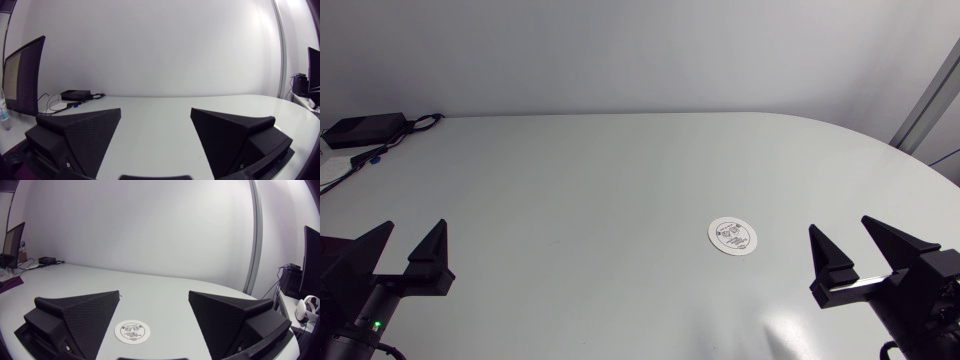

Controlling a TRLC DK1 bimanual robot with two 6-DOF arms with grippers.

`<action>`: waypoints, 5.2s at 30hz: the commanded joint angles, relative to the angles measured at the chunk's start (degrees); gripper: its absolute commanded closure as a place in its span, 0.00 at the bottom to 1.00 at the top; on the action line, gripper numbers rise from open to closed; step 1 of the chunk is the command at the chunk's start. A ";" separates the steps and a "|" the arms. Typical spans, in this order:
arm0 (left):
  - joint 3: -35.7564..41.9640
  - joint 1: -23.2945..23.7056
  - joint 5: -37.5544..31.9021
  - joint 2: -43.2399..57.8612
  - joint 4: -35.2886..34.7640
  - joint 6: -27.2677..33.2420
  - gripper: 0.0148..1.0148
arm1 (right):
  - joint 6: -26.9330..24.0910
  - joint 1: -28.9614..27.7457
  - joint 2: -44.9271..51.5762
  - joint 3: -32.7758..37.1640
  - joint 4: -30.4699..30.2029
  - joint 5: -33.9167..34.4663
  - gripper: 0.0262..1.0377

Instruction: Turn the coaster over.

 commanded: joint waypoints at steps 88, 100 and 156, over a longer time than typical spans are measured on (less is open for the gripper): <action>52.90 -3.90 26.56 82.04 -23.06 20.63 0.04 | -1.50 -8.62 73.95 40.37 -18.64 -29.04 0.04; 54.22 -14.36 24.62 89.77 -20.51 25.29 0.16 | -16.53 -2.73 81.24 39.75 -16.01 -15.59 0.03; 66.88 -18.40 29.28 106.91 -35.63 29.68 0.19 | -19.43 21.18 104.10 54.43 -28.22 -21.04 0.92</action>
